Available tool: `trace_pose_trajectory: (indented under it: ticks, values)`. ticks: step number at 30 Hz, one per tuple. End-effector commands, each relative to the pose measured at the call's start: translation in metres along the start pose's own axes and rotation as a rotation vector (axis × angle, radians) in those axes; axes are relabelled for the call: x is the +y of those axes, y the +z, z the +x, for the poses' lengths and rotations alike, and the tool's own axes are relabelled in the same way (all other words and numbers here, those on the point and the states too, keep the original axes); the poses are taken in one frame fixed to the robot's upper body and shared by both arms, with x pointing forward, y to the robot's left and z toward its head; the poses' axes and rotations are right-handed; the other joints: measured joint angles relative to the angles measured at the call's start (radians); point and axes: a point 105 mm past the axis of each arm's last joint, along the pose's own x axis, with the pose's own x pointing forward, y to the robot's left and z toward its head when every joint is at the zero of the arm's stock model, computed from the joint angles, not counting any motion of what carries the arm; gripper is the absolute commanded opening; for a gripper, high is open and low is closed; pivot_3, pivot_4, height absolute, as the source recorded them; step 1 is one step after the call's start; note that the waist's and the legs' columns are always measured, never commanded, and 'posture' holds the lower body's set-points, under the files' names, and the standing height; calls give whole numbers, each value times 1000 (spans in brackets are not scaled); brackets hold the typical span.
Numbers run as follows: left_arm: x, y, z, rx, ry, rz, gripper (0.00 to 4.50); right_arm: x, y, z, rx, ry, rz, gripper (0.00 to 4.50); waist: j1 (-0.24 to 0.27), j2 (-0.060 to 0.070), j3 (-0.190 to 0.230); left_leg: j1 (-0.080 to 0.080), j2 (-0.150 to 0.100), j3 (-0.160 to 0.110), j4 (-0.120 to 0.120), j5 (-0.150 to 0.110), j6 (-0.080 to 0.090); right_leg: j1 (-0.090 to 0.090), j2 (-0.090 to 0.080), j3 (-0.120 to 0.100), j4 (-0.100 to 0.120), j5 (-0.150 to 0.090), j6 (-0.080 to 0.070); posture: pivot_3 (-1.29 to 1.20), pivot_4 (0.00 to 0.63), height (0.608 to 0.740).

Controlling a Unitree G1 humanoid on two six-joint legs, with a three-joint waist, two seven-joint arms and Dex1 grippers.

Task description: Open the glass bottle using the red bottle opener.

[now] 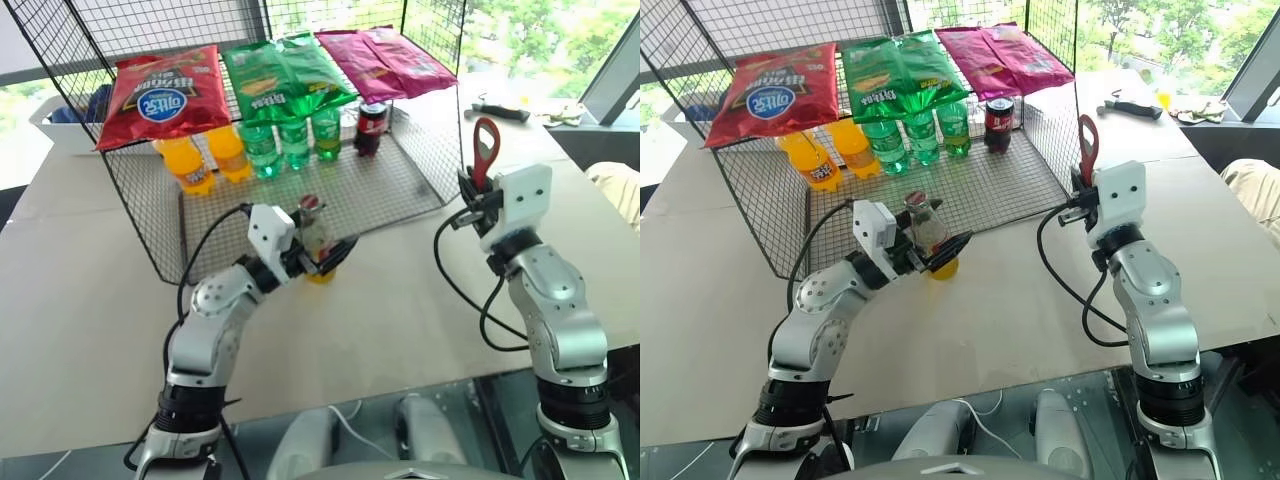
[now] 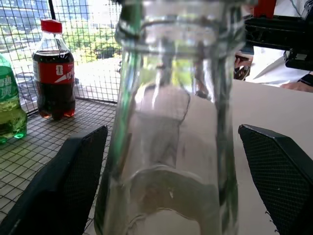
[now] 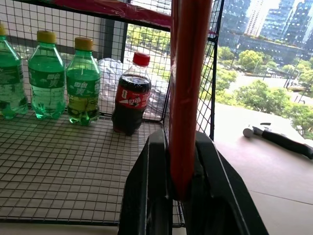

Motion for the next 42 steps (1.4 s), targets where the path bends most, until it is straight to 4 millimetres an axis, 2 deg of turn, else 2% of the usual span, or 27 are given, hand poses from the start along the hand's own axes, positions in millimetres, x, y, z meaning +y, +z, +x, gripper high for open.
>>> trace_pose_trajectory:
  ticks: [1,12,14,15,16,20,22,33,42]
  values:
    - [1,26,-3,-94,1,62,4426,1,10,0,-51,5,-6,0,0,0,0,0,0,0,0,0,0,0,0,0,0,0,0,0,150,740]
    - [-5,19,-5,-94,-11,41,4426,4,9,2,-51,22,-8,0,0,0,0,0,0,0,0,0,0,0,0,0,0,0,0,0,150,740]
    - [-4,18,-4,-94,-12,42,3909,5,10,3,-51,34,-16,0,0,0,0,0,0,0,0,0,0,0,0,0,0,0,0,0,150,740]
    - [-4,17,-4,-95,-12,36,3476,8,10,3,-50,50,-33,0,0,0,0,0,0,0,0,0,0,0,0,0,0,0,0,0,150,740]
    - [-4,16,-4,-89,-13,35,3338,11,10,3,-49,72,-58,0,0,0,0,0,0,0,0,0,0,0,0,0,0,0,0,0,150,740]
    - [-5,9,-6,-73,-11,30,1878,27,12,5,-62,157,-136,0,0,1,-1,0,0,0,0,0,0,0,0,0,0,0,0,0,150,740]
    - [-5,6,-8,-65,-8,28,1659,35,13,7,-71,192,-162,0,-1,1,-1,1,0,0,0,0,0,1,0,0,-1,0,0,0,150,740]
    - [-1,-11,-15,-11,25,22,1618,98,19,37,-177,375,-293,0,-1,1,-3,3,0,0,0,0,0,3,1,-1,-1,0,0,0,150,740]
    - [2,-22,-12,18,35,23,1618,138,4,31,-256,539,-487,0,-1,1,-6,4,0,0,0,0,0,3,1,-1,0,0,0,0,150,740]
